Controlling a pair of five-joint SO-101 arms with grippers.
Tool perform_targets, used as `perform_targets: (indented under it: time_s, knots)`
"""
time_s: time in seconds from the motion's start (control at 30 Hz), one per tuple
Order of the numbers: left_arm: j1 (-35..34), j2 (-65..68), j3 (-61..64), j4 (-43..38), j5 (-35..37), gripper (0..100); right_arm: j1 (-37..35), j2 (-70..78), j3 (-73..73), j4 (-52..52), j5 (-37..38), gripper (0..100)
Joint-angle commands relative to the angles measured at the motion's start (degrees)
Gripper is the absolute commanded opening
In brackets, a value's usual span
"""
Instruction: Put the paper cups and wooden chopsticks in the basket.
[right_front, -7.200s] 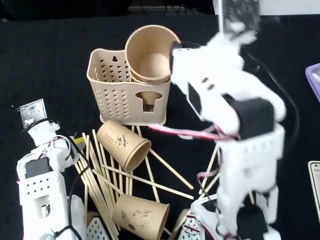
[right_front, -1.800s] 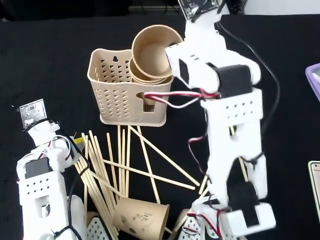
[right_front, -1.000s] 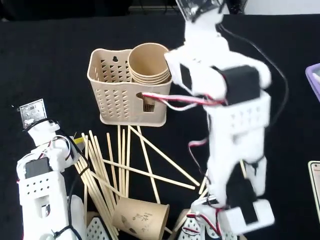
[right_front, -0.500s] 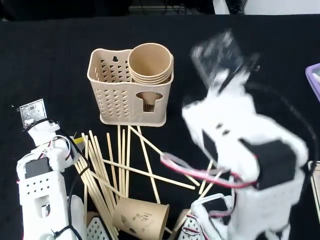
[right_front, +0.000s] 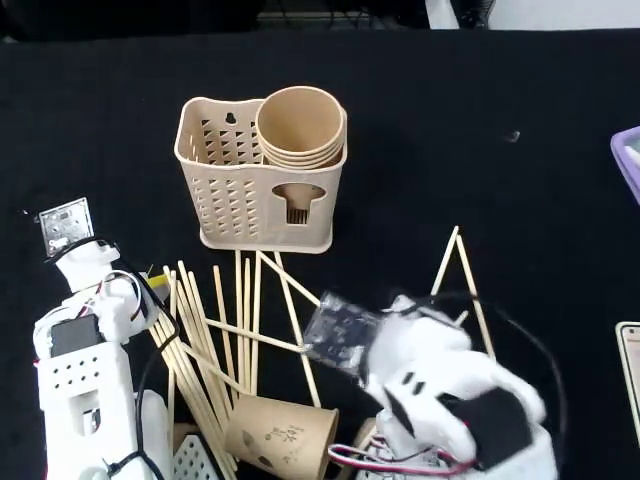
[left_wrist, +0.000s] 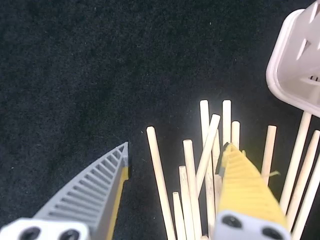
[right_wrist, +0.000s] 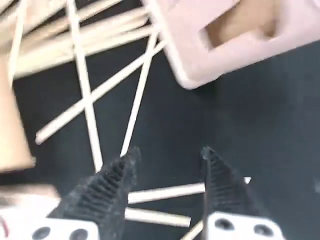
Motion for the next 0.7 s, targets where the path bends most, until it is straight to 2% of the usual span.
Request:
perform_targets:
  time_s: [0.0,0.23,0.33,0.53,0.67]
  knots:
    - [-0.04,-0.88,-0.57,-0.79,0.18,29,-7.65,2.86,3.30,-2.73,1.32,19.4]
    - [-0.40,-0.88,-0.57,-0.79,0.18,29,-26.37,17.98,2.51,-2.55,3.16,19.6]
    - [-0.57,-0.88,-0.57,-0.70,0.18,29,-31.91,20.00,1.89,-1.23,4.31,19.5]
    - [-6.20,-0.79,-2.33,-0.88,0.53,29,-32.79,15.60,1.89,0.70,11.34,19.6]
    - [-6.90,-0.79,-2.68,-0.97,0.53,29,-32.70,16.13,-0.13,4.75,18.55,19.4]
